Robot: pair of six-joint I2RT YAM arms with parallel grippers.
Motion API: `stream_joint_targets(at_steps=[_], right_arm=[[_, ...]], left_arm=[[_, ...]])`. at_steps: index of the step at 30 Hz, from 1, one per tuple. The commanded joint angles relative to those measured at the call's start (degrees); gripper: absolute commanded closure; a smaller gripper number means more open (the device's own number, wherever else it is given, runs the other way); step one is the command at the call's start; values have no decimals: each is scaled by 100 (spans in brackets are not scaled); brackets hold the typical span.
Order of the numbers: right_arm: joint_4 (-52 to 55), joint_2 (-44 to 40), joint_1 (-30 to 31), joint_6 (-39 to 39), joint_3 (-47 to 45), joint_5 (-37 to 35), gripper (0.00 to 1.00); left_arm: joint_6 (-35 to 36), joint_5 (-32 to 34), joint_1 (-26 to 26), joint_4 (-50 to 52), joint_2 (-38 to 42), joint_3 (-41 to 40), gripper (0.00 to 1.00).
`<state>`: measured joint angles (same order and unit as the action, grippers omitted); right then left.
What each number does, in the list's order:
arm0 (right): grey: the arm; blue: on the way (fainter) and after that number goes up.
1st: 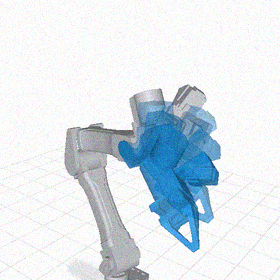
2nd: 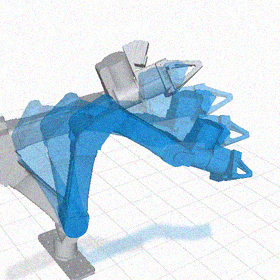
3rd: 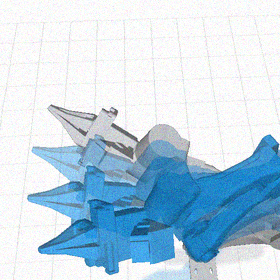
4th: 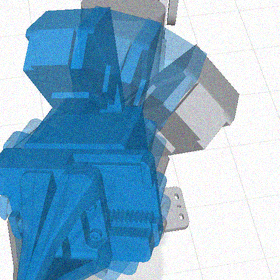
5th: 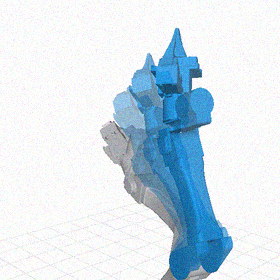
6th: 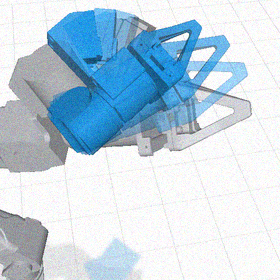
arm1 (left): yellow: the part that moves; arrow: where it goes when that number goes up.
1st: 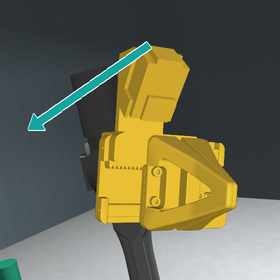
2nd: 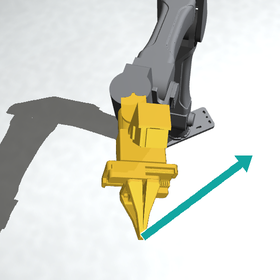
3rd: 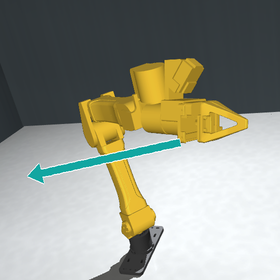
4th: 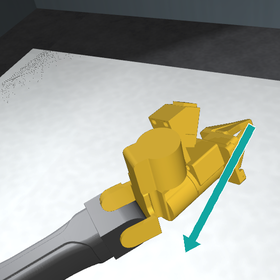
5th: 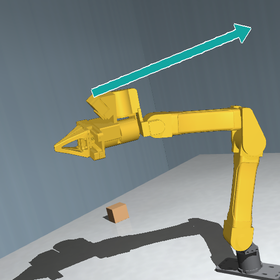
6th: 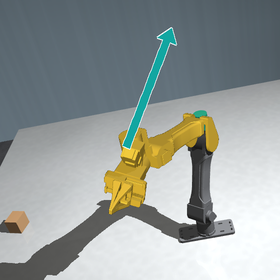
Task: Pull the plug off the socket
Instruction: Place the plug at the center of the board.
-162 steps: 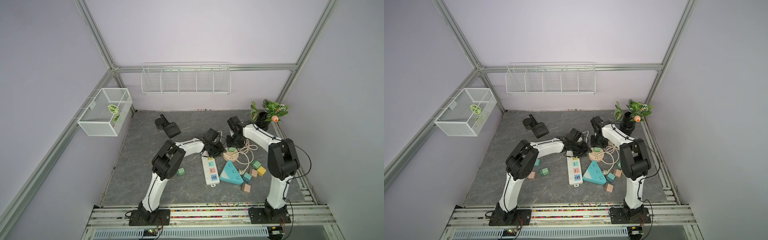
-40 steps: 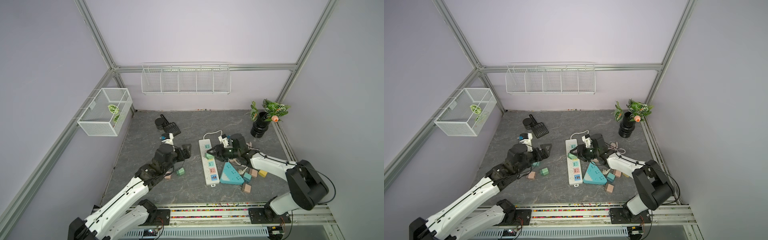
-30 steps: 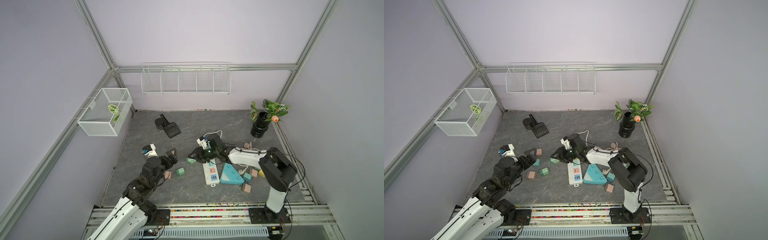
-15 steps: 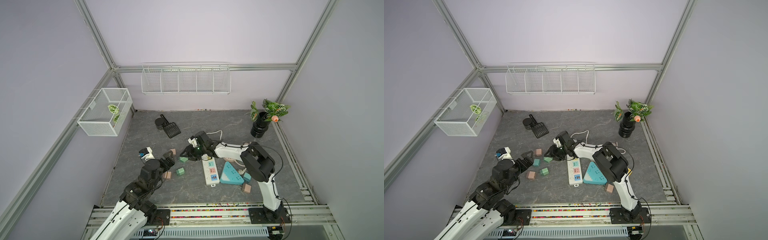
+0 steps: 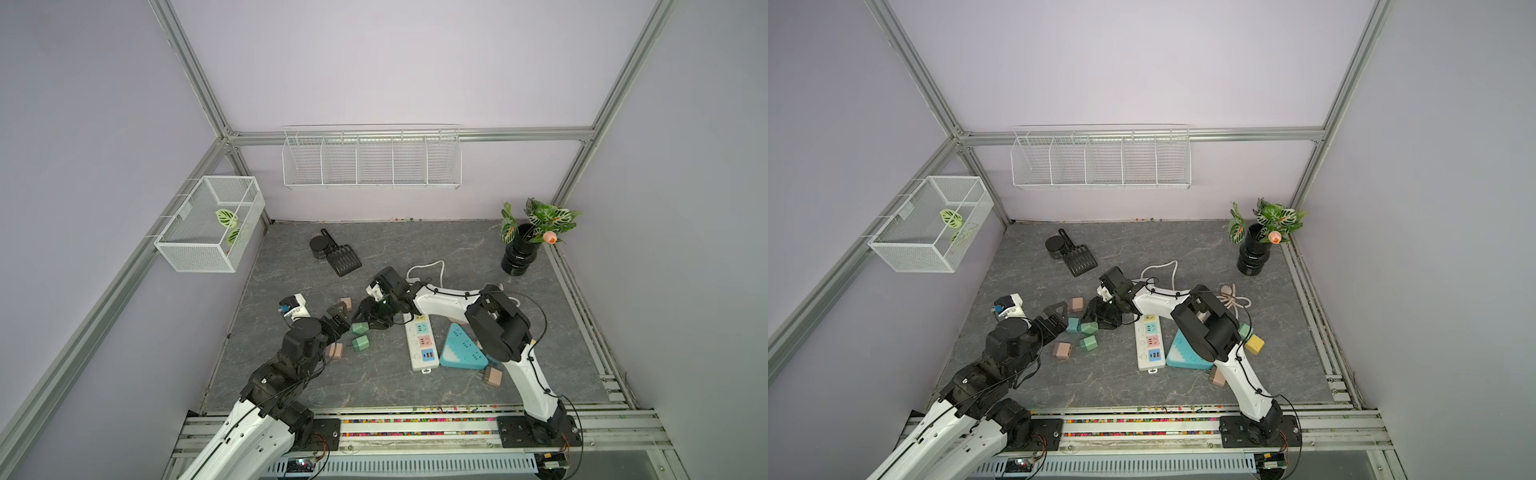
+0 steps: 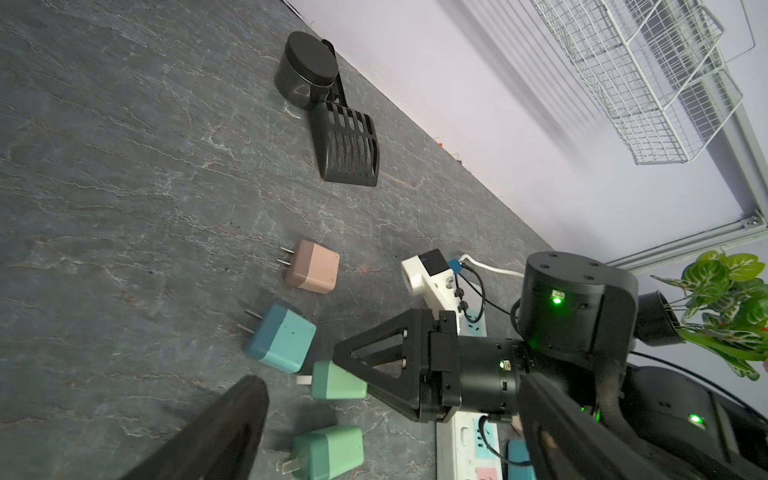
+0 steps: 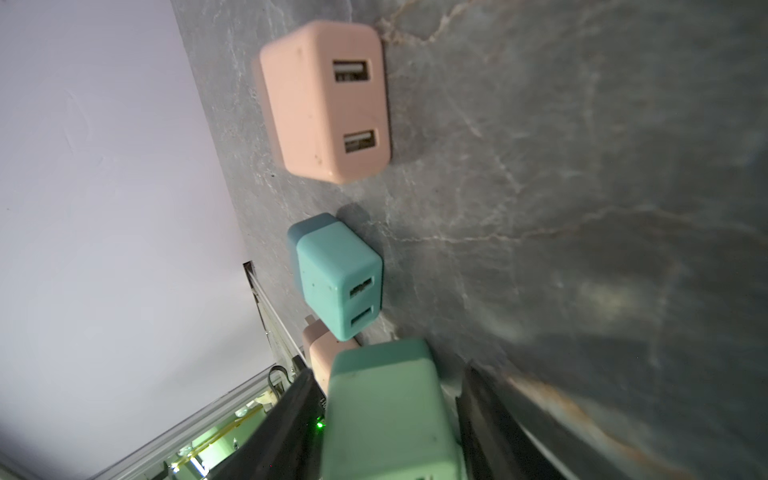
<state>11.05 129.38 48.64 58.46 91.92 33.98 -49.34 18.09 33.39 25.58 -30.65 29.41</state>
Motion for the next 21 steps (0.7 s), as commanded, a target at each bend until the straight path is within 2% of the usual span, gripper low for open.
stream_joint_targets(at_steps=[1, 6, 11, 16, 19, 21], right_arm=[[700, -146, -4, -502, 208, -287, 38], [1463, -673, -25, -1282, 277, -818, 37], [1796, -1874, -61, -2203, -365, -1717, 40], [1789, -3698, -142, -2956, -1610, -3327, 41], [1826, -4844, -218, -2980, -2356, -4607, 41], [1745, -5602, -406, -3075, -2874, -5089, 41]], left_arm=[[177, 81, -25, -62, -52, 216, 1], [243, 89, -21, -122, -56, 262, 1], [337, 88, -18, -193, -25, 292, 1], [338, 7, -25, -420, 15, 185, 1], [312, -47, -25, -649, 50, 54, 1], [293, -91, -25, -812, 68, -50, 1]])
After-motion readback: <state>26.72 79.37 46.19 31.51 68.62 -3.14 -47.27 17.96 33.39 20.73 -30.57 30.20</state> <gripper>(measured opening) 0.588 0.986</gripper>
